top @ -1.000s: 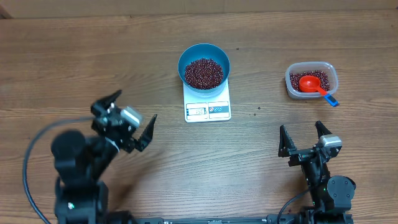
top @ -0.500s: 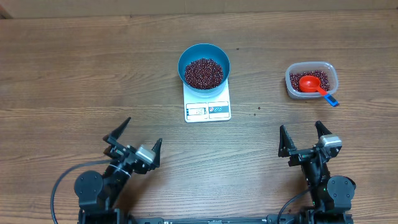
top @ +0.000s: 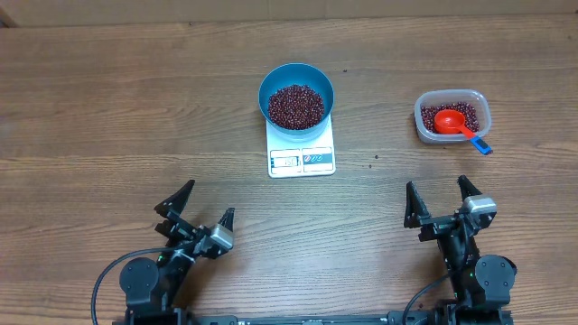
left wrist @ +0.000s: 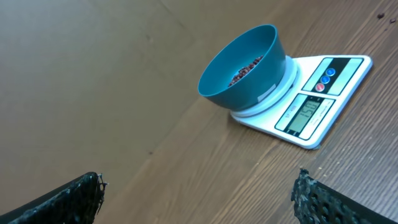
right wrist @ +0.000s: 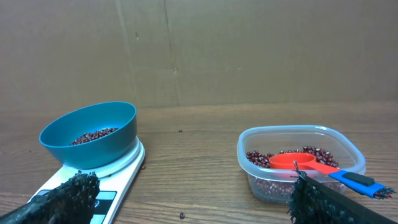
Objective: Scoop item into bowl and weigh 150g on scale
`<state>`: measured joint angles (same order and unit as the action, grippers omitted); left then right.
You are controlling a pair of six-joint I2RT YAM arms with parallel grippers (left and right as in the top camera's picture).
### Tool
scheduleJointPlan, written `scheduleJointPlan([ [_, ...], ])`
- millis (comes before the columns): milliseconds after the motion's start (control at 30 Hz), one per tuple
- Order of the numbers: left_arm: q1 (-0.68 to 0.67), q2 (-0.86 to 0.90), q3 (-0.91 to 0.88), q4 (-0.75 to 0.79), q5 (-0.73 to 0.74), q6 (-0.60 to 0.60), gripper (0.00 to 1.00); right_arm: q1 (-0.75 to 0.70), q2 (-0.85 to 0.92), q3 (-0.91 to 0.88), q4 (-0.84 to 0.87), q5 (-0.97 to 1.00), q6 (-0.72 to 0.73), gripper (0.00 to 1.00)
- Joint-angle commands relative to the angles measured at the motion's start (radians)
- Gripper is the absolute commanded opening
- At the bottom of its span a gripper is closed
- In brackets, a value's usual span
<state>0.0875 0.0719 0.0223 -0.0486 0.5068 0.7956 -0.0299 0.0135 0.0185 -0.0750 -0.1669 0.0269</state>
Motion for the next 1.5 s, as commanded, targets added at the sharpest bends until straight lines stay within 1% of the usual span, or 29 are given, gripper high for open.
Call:
scheduleJointPlan([
  [0,0.003,-0.033,-0.018,0.004,-0.032,0.015,0.99,0.008,-0.011,-0.011,0.005,0.010,0.010,1.00],
  [67,0.003,-0.043,-0.018,0.003,-0.040,0.001,1.00,0.008,-0.011,-0.011,0.005,0.010,0.010,1.00],
  [100,0.003,-0.048,-0.018,0.003,-0.054,-0.029,1.00,0.008,-0.011,-0.011,0.005,0.010,0.010,1.00],
  [200,0.003,-0.068,-0.018,0.003,-0.071,-0.154,0.99,0.008,-0.011,-0.011,0.005,0.010,0.010,1.00],
  [233,0.003,-0.069,-0.018,0.004,-0.066,-0.217,1.00,0.008,-0.011,-0.011,0.005,0.010,0.010,1.00],
  [267,0.003,-0.069,-0.018,0.003,-0.067,-0.240,0.99,0.008,-0.011,-0.011,0.005,0.010,0.010,1.00],
  [433,0.004,-0.069,-0.018,0.005,-0.079,-0.451,1.00,0.008,-0.011,-0.011,0.005,0.010,0.010,1.00],
  [600,0.004,-0.069,-0.018,0.007,-0.183,-0.652,1.00,0.008,-0.011,-0.011,0.005,0.010,0.010,1.00],
  [633,0.004,-0.069,-0.018,0.009,-0.193,-0.671,1.00,0.008,-0.011,-0.011,0.005,0.010,0.010,1.00],
  [733,0.004,-0.069,-0.018,0.000,-0.236,-0.677,1.00,0.008,-0.011,-0.011,0.005,0.010,0.010,1.00],
  [867,0.004,-0.069,-0.018,0.004,-0.341,-0.701,0.99,0.008,-0.011,-0.011,0.005,0.010,0.010,1.00],
  [933,0.004,-0.069,-0.018,0.039,-0.381,-0.753,0.99,0.008,-0.011,-0.011,0.005,0.010,0.010,1.00],
  [1100,0.004,-0.069,-0.018,0.120,-0.446,-0.758,1.00,0.008,-0.011,-0.011,0.005,0.010,0.010,1.00],
  [1167,0.004,-0.069,-0.018,0.103,-0.474,-0.759,0.99,0.008,-0.011,-0.011,0.005,0.010,0.010,1.00],
  [1367,0.004,-0.069,-0.018,-0.032,-0.481,-0.759,0.99,0.008,-0.011,-0.011,0.005,0.010,0.010,1.00],
  [1467,0.004,-0.069,-0.018,-0.030,-0.486,-0.757,1.00,0.008,-0.011,-0.011,0.005,0.010,0.010,1.00],
])
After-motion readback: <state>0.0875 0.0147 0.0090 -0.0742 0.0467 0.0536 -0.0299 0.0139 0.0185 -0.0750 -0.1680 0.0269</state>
